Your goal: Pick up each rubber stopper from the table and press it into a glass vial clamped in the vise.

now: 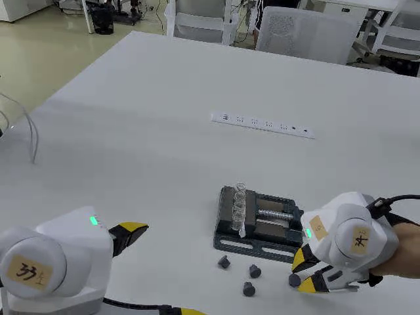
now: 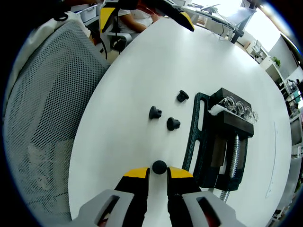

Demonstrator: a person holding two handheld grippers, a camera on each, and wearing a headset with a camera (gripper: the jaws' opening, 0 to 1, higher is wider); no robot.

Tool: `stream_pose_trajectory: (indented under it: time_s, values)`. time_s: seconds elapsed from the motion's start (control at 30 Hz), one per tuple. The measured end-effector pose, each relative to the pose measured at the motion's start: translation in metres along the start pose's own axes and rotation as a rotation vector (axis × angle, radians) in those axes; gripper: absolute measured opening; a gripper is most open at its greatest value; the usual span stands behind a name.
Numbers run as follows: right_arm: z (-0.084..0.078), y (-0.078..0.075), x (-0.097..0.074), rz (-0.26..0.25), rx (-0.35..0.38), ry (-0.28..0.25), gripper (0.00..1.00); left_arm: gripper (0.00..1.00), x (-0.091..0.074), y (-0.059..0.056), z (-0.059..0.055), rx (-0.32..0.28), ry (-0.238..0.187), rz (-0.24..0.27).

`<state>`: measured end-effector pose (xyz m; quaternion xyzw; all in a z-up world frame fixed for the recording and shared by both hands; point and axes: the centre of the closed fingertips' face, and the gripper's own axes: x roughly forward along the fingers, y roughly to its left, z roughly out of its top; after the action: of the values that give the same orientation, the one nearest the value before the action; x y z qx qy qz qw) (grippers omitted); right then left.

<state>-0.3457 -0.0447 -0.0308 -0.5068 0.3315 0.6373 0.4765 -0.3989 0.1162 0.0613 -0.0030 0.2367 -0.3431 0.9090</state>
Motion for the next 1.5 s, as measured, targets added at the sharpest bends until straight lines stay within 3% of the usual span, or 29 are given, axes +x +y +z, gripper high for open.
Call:
stream_pose_trajectory:
  time_s: [1.1, 1.5]
  values:
    - [0.0017, -0.002, 0.0012, -0.002, -0.032, 0.02, 0.09, 0.99, 0.0003, -0.0013, -0.0016, -0.006, 0.0, -0.009]
    - [0.0078, -0.0014, -0.0044, 0.035, 0.025, -0.013, 0.08, 0.99, -0.0005, -0.0011, -0.0024, -0.003, 0.003, -0.01]
